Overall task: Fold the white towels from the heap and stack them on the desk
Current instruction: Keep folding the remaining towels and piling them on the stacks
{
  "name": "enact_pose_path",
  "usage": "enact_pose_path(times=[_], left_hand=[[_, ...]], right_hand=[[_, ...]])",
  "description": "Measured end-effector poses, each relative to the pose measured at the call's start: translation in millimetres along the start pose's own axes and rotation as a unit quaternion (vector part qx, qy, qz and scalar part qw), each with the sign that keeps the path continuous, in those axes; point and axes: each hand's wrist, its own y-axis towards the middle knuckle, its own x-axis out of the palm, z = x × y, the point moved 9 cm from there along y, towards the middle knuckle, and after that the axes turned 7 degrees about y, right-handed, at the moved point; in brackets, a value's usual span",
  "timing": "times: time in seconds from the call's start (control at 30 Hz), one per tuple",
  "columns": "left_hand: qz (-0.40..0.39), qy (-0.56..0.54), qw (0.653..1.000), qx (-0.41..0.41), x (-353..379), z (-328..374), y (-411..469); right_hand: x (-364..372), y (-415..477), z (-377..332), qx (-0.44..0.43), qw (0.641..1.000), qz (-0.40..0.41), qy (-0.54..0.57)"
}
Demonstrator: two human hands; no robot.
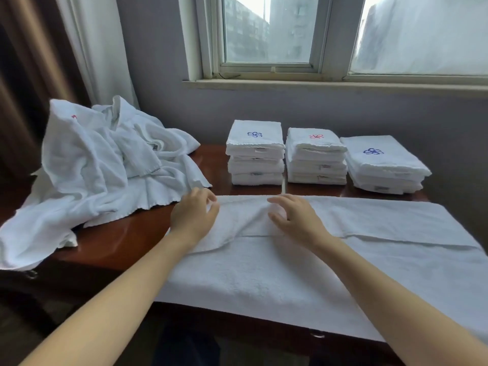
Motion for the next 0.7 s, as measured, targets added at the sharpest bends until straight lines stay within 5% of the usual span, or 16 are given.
enact_pose_path(times=[0.27, 0.5, 0.7], left_hand=[[-0.069, 0.052, 0.990, -0.108, 7, -59, -4], [-0.038, -0.138, 0.983, -0.119, 10, -70, 1], [0.033, -0.195, 0.976, -0.092, -8, -71, 34]], right_hand=[[45, 37, -53, -0.025, 0.999, -0.037, 0.018], [60, 44, -45, -0.015, 0.999, -0.046, 0.011], [40, 55, -53, -0.045, 0.996, 0.052, 0.061]])
